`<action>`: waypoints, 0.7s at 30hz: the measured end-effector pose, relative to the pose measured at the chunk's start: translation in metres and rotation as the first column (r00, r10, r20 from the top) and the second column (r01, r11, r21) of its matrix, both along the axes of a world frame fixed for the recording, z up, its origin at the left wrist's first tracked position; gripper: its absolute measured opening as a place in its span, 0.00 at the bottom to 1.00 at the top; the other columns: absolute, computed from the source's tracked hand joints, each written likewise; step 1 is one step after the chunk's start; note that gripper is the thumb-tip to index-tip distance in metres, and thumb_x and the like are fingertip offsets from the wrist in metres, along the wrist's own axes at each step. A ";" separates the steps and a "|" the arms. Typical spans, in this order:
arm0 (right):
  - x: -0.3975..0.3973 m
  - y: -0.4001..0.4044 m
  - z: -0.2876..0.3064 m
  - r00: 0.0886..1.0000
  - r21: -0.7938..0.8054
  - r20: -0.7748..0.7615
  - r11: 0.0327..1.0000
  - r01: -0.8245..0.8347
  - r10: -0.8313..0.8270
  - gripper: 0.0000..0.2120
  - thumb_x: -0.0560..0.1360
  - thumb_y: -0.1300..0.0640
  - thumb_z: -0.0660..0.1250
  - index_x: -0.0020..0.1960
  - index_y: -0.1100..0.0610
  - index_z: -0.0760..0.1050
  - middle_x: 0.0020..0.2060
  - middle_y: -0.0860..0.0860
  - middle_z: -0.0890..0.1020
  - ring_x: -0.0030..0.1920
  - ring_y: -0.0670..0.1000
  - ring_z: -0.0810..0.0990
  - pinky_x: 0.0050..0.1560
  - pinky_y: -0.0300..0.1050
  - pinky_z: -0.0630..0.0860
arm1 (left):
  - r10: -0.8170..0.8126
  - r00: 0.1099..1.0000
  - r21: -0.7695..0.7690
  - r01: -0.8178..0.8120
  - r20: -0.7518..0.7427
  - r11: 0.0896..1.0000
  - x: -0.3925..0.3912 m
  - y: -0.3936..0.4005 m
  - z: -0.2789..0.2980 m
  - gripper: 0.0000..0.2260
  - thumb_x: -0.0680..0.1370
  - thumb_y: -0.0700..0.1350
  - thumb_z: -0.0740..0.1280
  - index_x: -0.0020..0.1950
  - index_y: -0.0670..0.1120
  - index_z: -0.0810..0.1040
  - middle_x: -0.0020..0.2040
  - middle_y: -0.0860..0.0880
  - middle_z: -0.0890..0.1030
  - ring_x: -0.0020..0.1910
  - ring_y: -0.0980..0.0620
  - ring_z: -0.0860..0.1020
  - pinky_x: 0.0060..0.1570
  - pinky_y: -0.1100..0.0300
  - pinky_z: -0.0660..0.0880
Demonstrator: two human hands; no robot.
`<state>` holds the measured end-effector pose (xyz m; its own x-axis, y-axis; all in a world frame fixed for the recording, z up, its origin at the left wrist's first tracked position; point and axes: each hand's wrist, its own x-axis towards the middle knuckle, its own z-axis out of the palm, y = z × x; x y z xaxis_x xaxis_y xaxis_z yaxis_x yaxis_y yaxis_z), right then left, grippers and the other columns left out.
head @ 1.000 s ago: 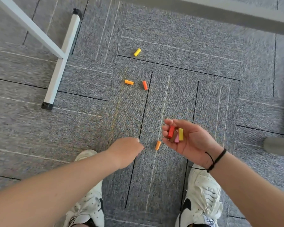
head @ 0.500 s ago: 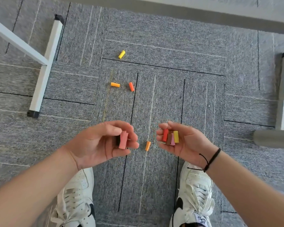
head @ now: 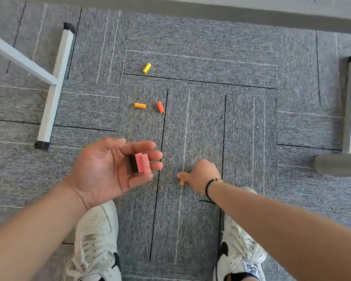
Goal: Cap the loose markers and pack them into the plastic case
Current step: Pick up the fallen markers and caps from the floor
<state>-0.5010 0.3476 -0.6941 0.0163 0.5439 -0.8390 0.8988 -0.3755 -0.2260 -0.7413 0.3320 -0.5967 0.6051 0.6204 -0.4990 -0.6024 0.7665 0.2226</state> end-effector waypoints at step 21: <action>-0.006 0.031 0.097 -0.051 -0.821 -0.559 0.544 0.175 -0.827 0.16 0.65 0.58 0.75 0.52 0.63 0.82 0.49 0.62 0.83 0.50 0.60 0.84 0.51 0.56 0.82 | 0.129 0.982 -0.056 -0.138 -0.138 0.989 -0.024 -0.002 0.010 0.26 0.66 0.48 0.76 0.59 0.36 0.82 0.60 0.35 0.81 0.57 0.38 0.82 0.45 0.52 0.83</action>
